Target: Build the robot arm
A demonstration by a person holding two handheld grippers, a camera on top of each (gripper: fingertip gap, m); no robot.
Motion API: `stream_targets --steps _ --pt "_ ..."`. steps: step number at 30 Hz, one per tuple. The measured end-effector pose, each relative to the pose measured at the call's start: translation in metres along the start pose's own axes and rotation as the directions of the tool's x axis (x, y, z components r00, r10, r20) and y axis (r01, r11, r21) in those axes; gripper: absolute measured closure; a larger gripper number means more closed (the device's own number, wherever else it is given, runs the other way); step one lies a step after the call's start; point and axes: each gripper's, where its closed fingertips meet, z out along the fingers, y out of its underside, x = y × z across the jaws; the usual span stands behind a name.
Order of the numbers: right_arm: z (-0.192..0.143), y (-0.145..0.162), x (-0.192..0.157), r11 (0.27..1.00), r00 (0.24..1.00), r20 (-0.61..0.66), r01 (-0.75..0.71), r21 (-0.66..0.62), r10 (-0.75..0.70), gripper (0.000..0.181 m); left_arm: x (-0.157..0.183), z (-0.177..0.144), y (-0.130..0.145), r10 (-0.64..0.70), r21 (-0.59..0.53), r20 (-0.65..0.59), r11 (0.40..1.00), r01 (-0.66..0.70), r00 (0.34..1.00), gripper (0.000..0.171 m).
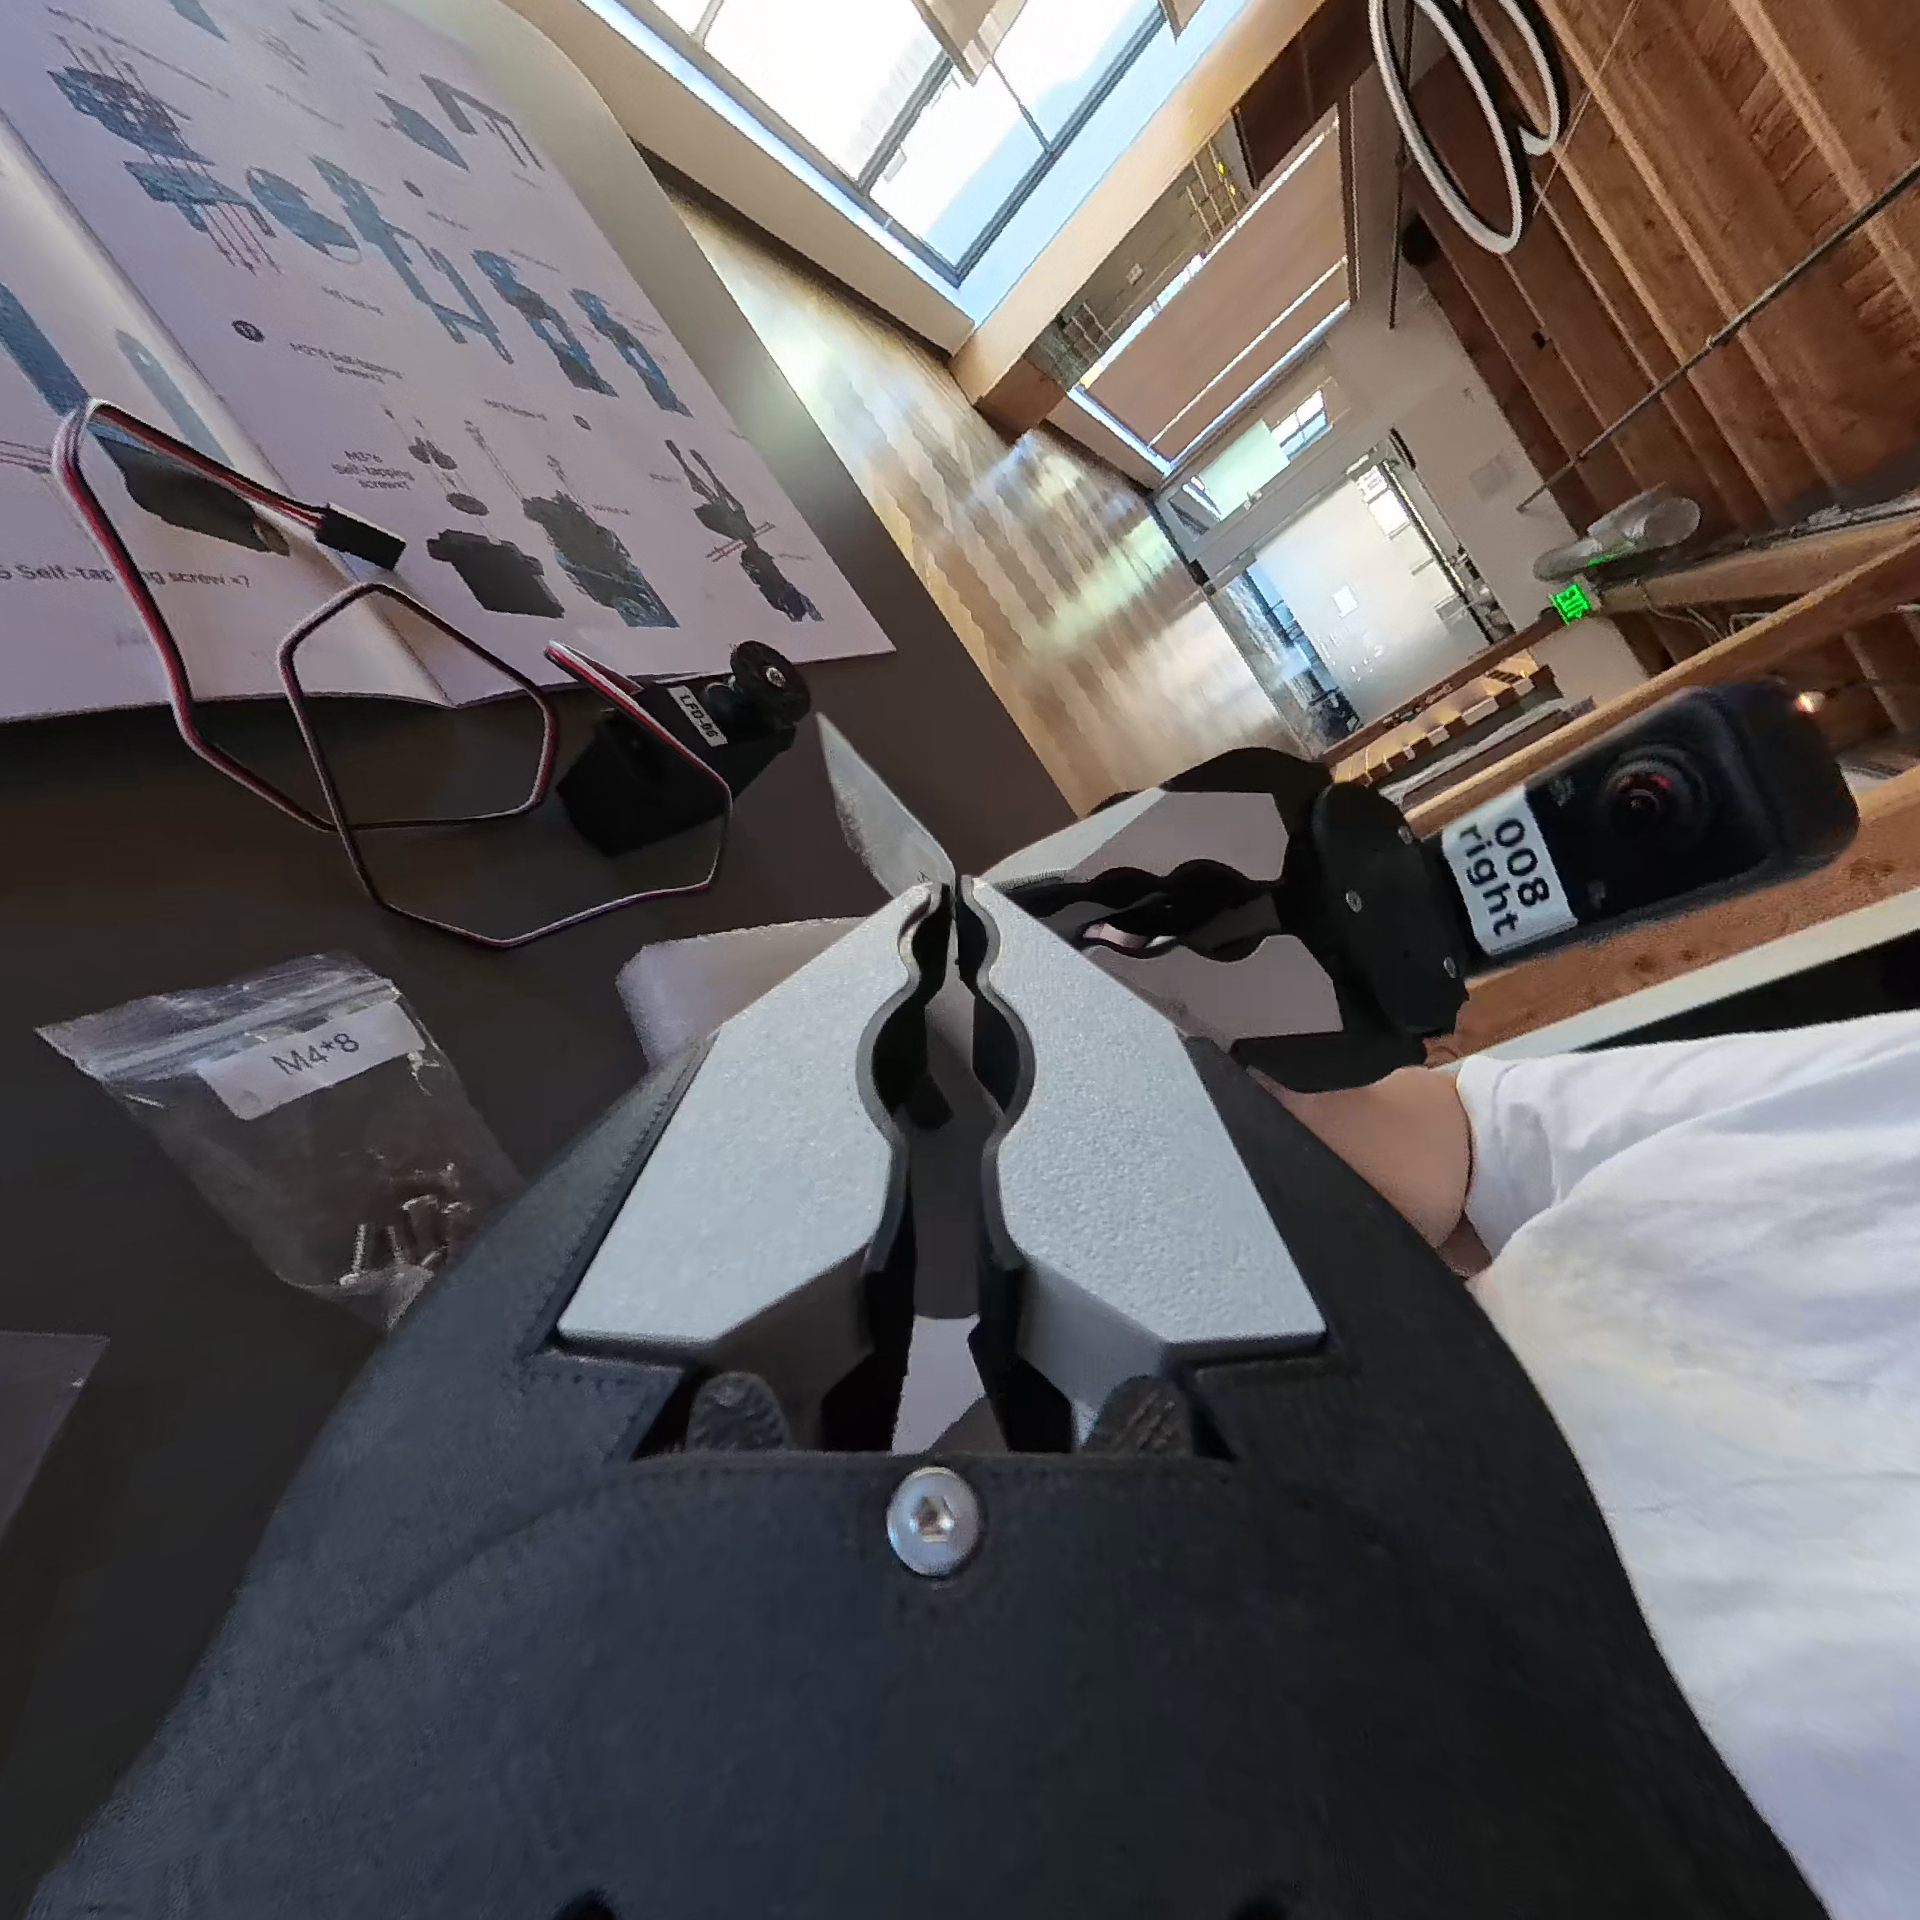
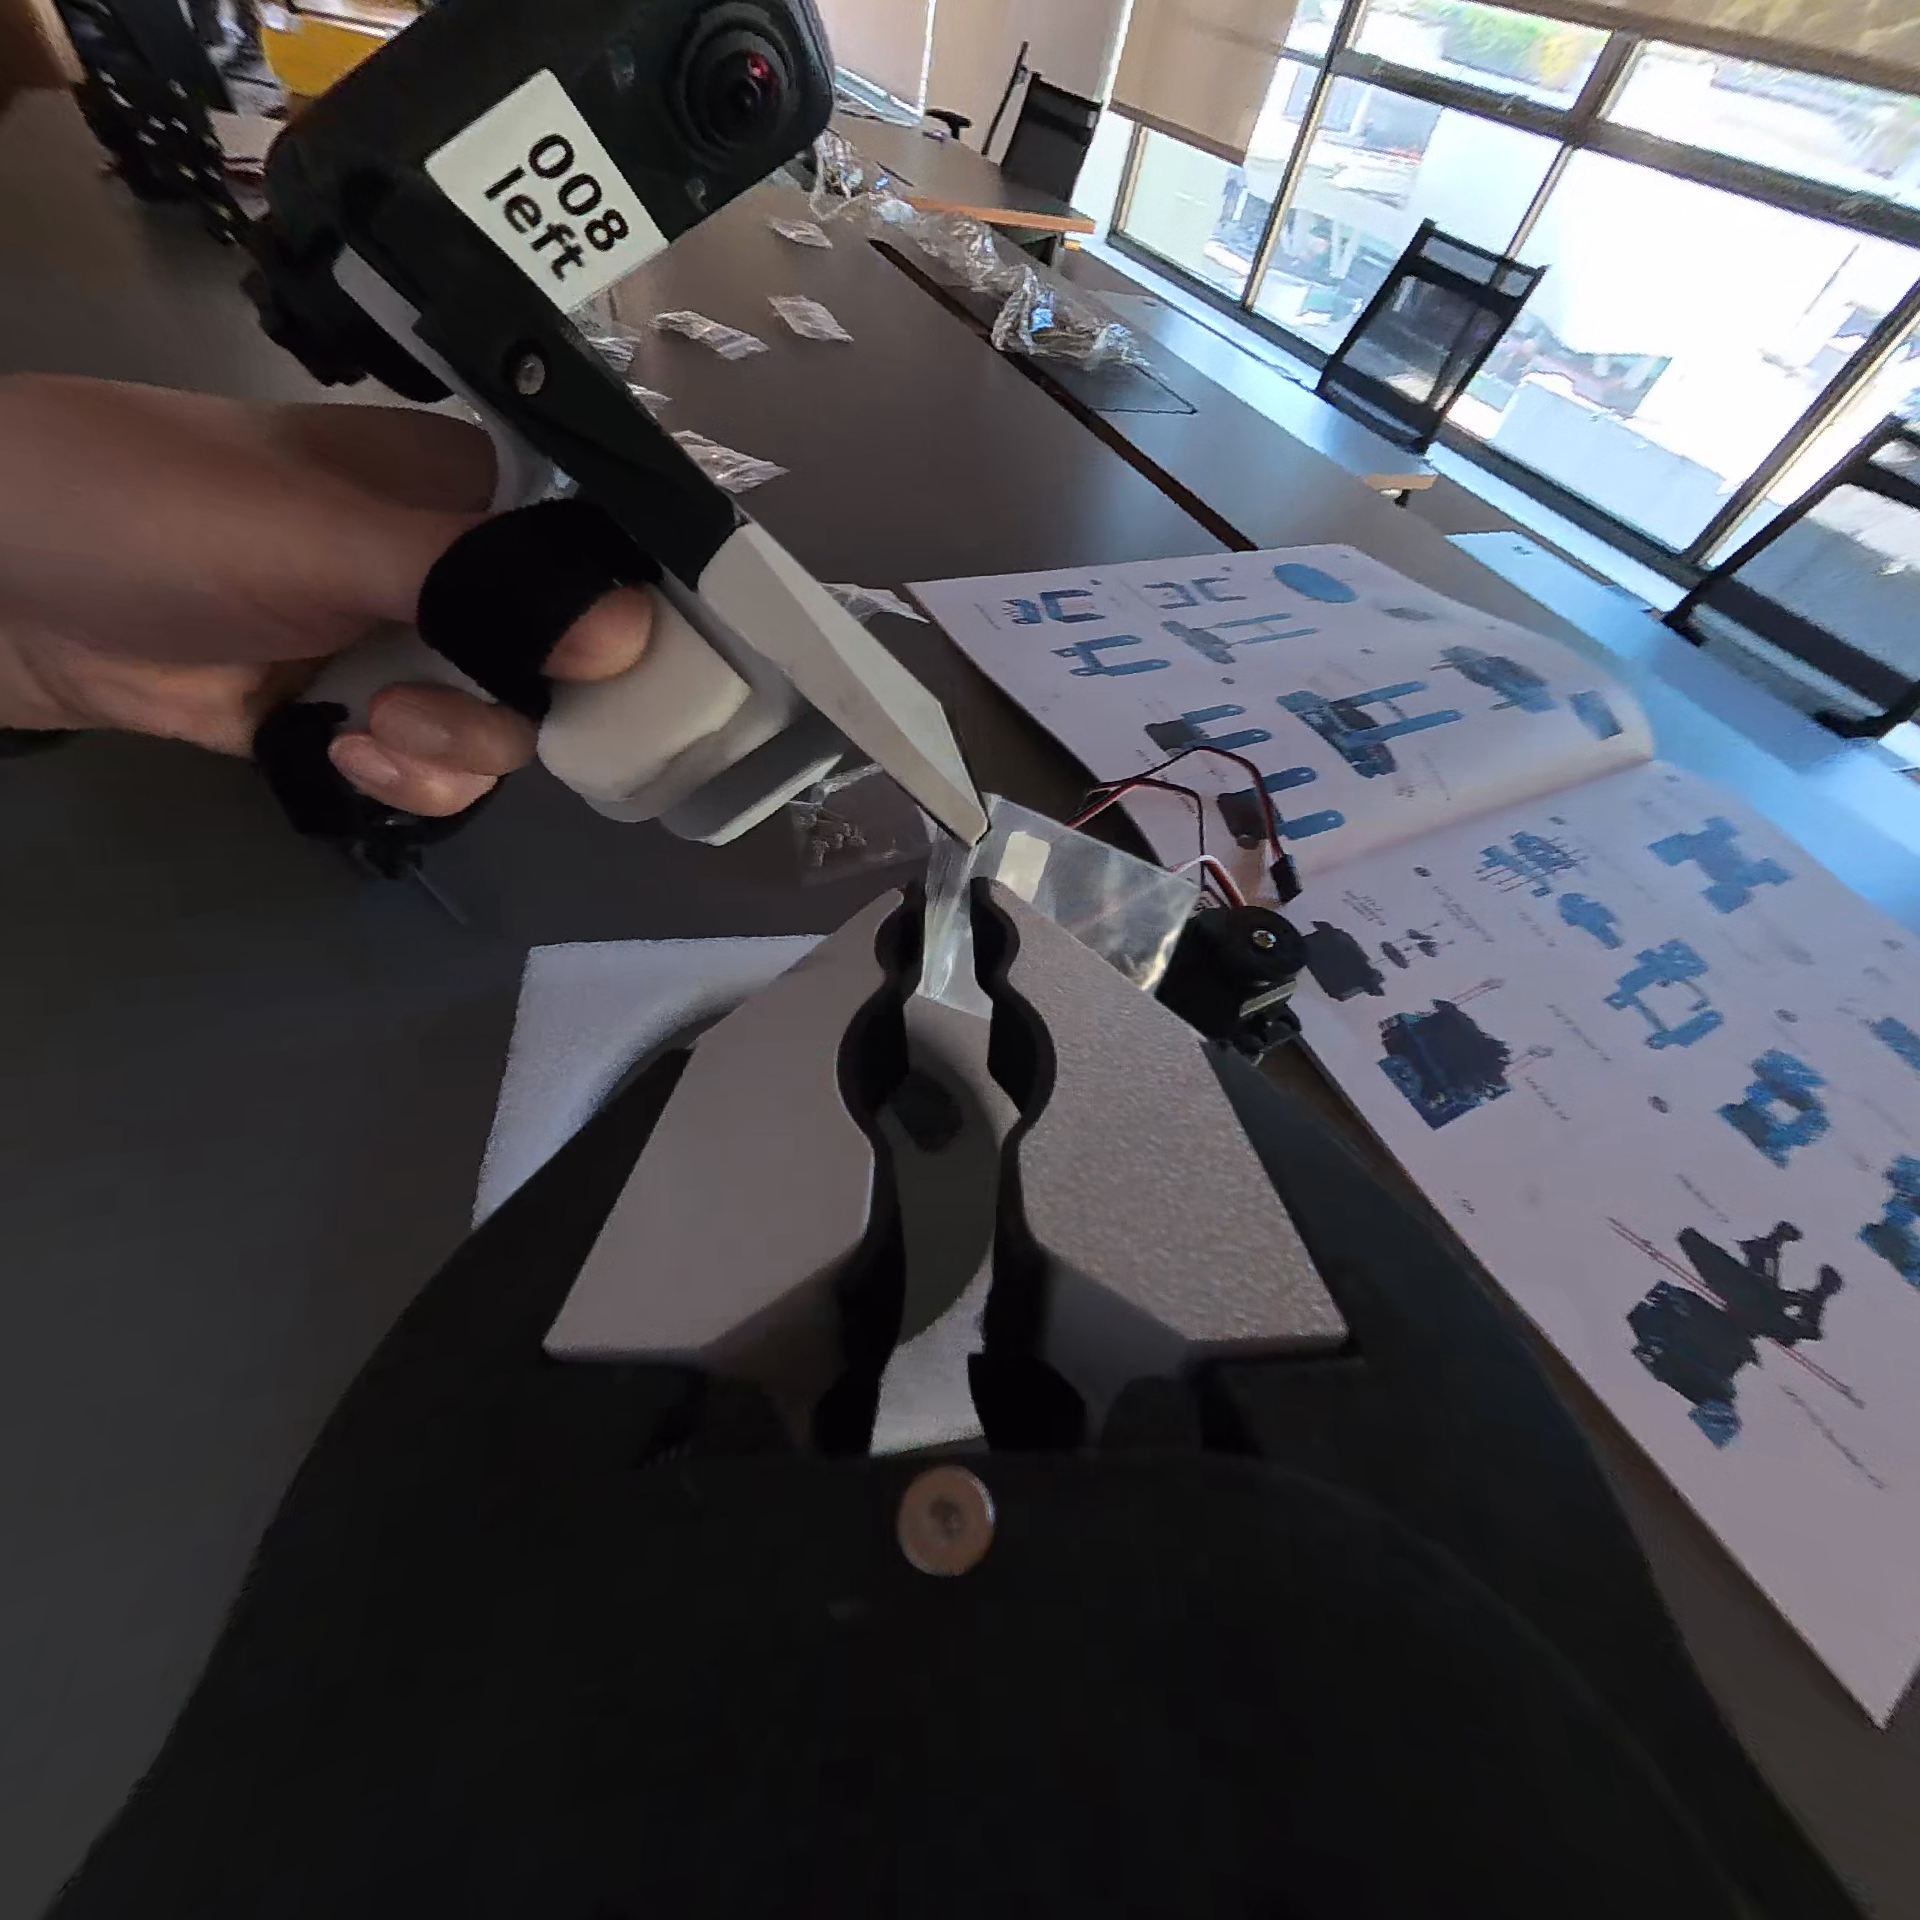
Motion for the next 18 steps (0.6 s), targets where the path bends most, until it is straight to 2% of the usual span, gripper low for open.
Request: stream_targets --steps 7,14,18 --pt "-0.0024 -0.0011 -0.0072 0.988 0.977 0.149 -0.156 0.008 0.153 0.167 0.004 -0.0016 0.0034 0.061 -0.06 -0.027 0.996 -0.062 0.998 0.171" --pt "-0.0068 -0.0003 -0.0046 0.928 0.891 0.272 -0.373 -0.02 0.364 0.162 0.0069 -0.0031 0.0036 0.096 -0.075 -0.045 0.992 -0.099 0.994 0.171" --pt "-0.0049 0.0036 -0.0051 0.927 0.89 0.266 -0.374 -0.041 0.371 0.163 0.008 -0.0004 0.0075 0.109 -0.091 -0.044 0.989 -0.112 0.993 0.171"
